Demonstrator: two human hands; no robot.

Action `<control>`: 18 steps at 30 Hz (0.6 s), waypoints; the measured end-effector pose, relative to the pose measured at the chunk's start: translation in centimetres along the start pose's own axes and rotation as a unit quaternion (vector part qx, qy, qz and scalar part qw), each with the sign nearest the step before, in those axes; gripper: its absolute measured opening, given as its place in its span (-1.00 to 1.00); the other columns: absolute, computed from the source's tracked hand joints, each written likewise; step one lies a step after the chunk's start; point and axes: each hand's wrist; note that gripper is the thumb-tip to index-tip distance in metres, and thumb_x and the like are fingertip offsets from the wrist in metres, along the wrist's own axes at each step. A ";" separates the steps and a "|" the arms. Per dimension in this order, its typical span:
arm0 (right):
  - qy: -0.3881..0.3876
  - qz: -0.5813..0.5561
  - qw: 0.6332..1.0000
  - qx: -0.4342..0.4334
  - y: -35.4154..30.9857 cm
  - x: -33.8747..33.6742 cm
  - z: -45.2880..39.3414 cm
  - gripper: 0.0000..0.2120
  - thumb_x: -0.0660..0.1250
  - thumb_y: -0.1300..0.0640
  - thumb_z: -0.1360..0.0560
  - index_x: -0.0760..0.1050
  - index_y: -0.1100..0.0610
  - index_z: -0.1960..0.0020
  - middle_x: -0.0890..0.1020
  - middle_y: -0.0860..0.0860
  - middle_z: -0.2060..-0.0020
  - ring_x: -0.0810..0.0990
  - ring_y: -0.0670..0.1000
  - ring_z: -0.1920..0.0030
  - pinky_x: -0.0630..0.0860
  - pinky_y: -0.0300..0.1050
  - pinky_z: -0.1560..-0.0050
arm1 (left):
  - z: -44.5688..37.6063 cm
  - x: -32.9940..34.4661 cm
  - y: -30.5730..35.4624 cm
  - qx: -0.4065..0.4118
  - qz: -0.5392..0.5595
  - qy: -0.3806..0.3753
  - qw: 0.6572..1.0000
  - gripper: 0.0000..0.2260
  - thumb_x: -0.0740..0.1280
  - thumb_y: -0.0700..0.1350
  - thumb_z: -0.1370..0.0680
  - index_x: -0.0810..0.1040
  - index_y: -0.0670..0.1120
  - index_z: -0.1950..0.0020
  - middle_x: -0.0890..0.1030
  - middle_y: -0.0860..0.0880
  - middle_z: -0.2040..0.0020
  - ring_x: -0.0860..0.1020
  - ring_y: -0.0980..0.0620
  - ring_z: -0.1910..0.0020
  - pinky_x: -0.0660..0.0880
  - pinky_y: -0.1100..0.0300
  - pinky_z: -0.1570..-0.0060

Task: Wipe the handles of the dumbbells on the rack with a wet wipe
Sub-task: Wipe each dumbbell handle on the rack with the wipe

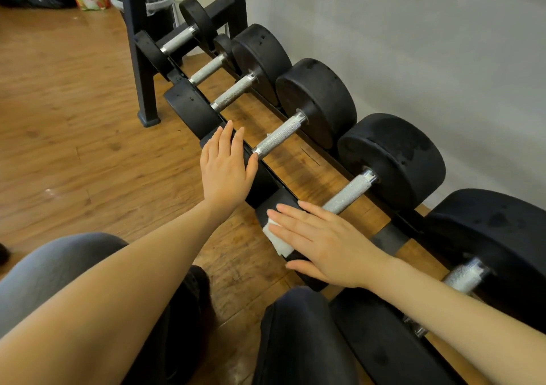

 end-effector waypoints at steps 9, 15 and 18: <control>0.048 -0.025 0.996 -0.075 0.9 0.4 1.1 -0.61 0.20 0.05 -0.64 0.41 0.19 -0.41 0.41 0.10 -0.42 0.32 0.03 -0.46 0.23 -0.02 -0.48 | 0.0 -0.4 0.0 -0.001 0.006 -0.015 1.000 -0.44 0.03 0.16 -0.63 0.28 -0.12 -0.54 0.23 -0.14 -0.57 0.15 -0.15 -0.56 0.08 -0.07 -0.50; 0.122 -0.061 0.990 0.019 1.8 0.5 1.7 -0.64 0.15 0.07 -0.66 0.47 0.22 -0.36 0.45 0.11 -0.38 0.36 0.02 -0.44 0.27 -0.08 -0.46 | -0.2 -1.2 -0.5 0.002 0.030 -0.051 0.998 -0.48 0.07 0.13 -0.66 0.21 -0.05 -0.58 0.15 -0.07 -0.60 0.07 -0.08 -0.58 0.00 -0.02 -0.52; 0.180 -0.125 0.969 0.116 2.8 0.1 0.4 -0.61 0.15 0.03 -0.65 0.43 0.19 -0.39 0.45 0.06 -0.39 0.38 -0.04 -0.42 0.33 -0.13 -0.41 | -0.8 -1.8 -1.0 0.005 0.049 -0.055 0.997 -0.51 0.09 0.10 -0.67 0.22 -0.04 -0.58 0.19 -0.06 -0.59 0.11 -0.07 -0.57 0.06 -0.02 -0.51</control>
Point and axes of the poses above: each hand's wrist, its own z-axis away from the middle knuckle, its own x-axis out of the palm, y = z × x
